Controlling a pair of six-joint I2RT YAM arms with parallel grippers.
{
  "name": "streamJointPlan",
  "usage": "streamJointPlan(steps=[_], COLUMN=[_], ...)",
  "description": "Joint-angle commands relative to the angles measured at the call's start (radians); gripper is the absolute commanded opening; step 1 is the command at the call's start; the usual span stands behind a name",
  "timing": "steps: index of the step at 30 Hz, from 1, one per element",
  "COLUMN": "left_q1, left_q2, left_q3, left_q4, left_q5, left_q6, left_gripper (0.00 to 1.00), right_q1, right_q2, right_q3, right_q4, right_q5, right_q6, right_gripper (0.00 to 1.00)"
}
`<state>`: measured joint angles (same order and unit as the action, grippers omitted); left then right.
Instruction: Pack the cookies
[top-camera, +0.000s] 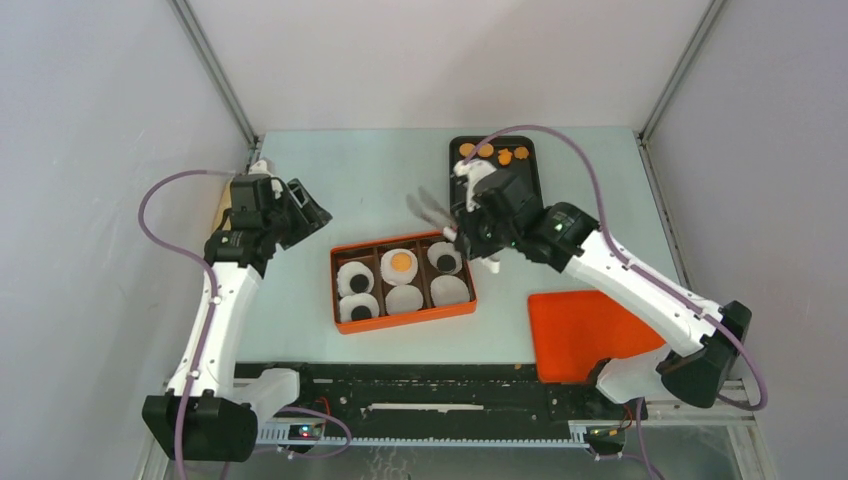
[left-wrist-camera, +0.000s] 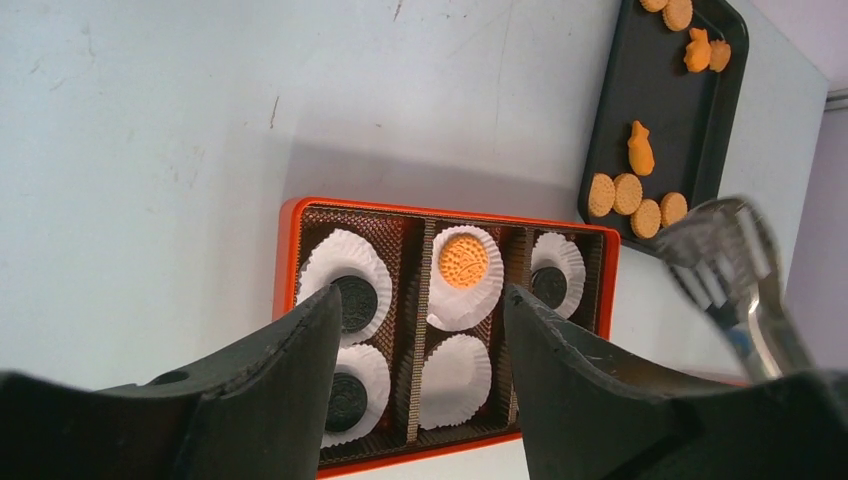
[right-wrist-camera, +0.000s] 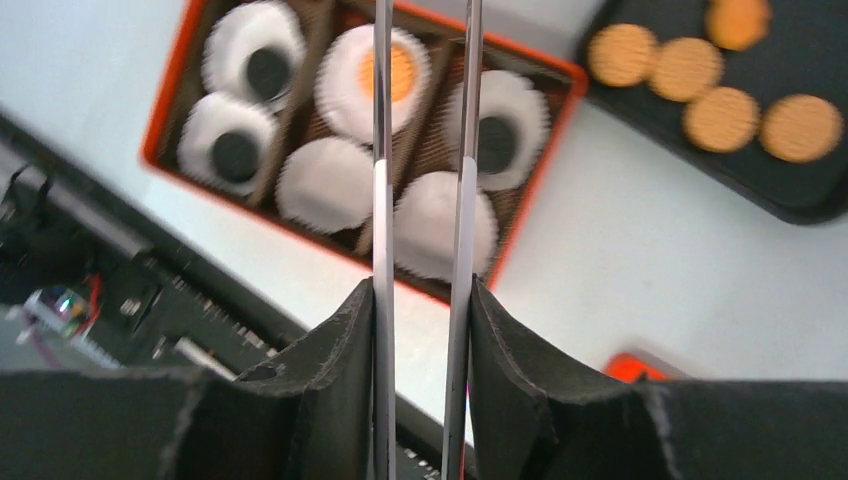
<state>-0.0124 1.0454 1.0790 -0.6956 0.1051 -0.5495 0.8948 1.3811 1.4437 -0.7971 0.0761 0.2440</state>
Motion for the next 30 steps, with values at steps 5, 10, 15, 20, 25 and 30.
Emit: streamJointPlan(steps=[5, 10, 15, 20, 25, 30], left_q1=[0.008, 0.007, 0.008, 0.007, 0.006, 0.006], left_q2=[0.033, 0.039, 0.057, 0.054, 0.052, 0.059], left_q3=[0.013, 0.015, 0.015, 0.01, 0.01, 0.003], left_q4=[0.057, 0.057, 0.057, 0.062, 0.066, 0.082], left_q5=[0.053, 0.051, 0.054, 0.079, 0.09, 0.112], left_q6=[0.004, 0.008, 0.008, -0.006, -0.007, -0.013], left_gripper=[0.65, 0.65, 0.64, 0.63, 0.64, 0.64], right_q1=[-0.255, -0.376, -0.463, -0.491, -0.518, -0.543], right_q2=[0.034, 0.164, 0.339, 0.333, 0.233, 0.192], right_q3=[-0.041, 0.003, 0.114, 0.071, -0.054, -0.127], right_q4=[0.093, 0.159, 0.139, 0.135, 0.116, 0.106], right_q5=[0.085, 0.038, 0.036, 0.05, 0.073, 0.082], right_q6=[-0.017, -0.011, -0.015, -0.006, 0.041, 0.064], right_gripper=[0.42, 0.42, 0.41, 0.38, 0.4, 0.47])
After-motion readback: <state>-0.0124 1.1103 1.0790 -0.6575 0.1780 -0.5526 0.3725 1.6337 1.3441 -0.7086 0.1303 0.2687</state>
